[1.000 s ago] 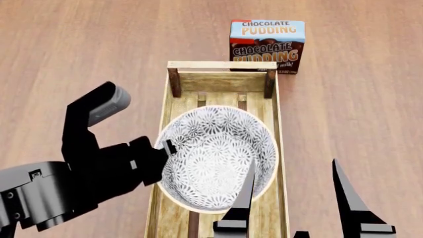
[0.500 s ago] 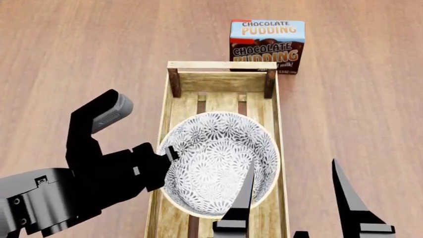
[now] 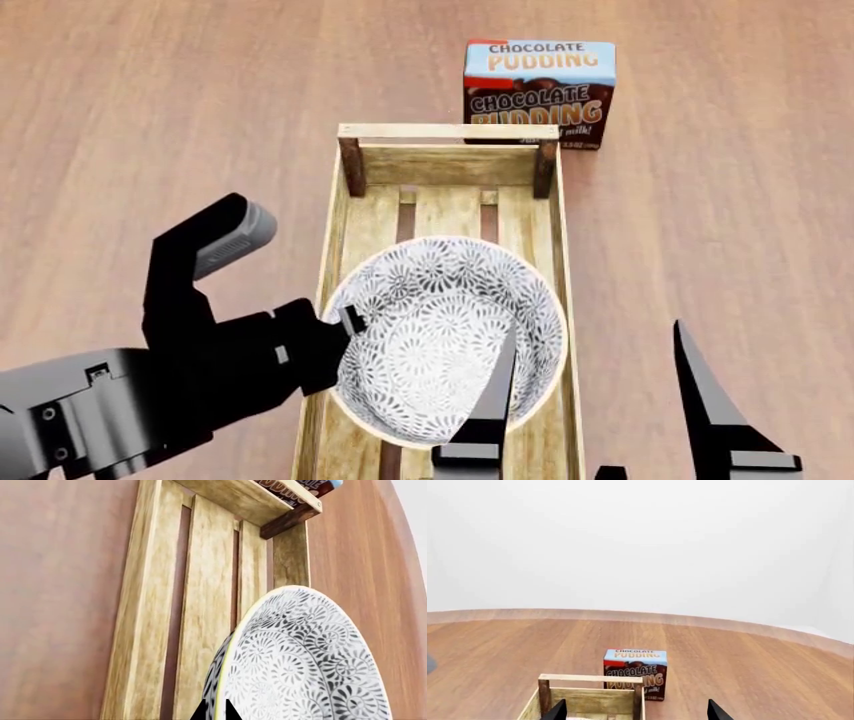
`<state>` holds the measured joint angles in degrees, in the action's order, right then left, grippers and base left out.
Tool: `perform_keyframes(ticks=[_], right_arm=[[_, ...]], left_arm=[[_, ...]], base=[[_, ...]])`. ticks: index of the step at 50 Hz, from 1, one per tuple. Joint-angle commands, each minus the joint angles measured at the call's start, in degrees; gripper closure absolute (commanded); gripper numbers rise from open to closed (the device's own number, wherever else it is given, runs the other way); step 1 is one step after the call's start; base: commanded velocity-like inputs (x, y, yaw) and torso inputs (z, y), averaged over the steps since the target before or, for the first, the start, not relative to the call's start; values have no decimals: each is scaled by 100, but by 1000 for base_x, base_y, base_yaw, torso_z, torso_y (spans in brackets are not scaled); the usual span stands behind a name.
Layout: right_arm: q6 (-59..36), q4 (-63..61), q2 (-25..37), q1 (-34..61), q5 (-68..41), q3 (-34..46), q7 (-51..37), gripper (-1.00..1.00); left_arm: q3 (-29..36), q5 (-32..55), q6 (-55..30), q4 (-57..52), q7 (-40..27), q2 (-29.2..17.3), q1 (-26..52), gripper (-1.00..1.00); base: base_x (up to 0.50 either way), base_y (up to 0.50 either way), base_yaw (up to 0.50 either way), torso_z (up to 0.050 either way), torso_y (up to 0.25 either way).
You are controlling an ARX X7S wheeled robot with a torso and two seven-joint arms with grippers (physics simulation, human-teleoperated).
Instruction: Pick up the bowl on the left and put it in the tray.
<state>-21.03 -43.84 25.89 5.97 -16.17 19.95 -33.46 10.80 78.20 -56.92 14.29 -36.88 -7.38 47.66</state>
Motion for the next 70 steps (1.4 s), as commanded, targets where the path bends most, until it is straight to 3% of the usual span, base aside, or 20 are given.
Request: perform_keyframes(ticks=[1,70], right_arm=[[67,-11,-91,-33,-15,-112,214,-100],[108,-4,-17,-11,-78,-84,133,-100]], left_arm=[[-143,46,210,-74,207,105,-60,100],[419,-161,656,291,591,43,-78,100]], base=[[0,0,0,0,0],[0,0,0,0,0]])
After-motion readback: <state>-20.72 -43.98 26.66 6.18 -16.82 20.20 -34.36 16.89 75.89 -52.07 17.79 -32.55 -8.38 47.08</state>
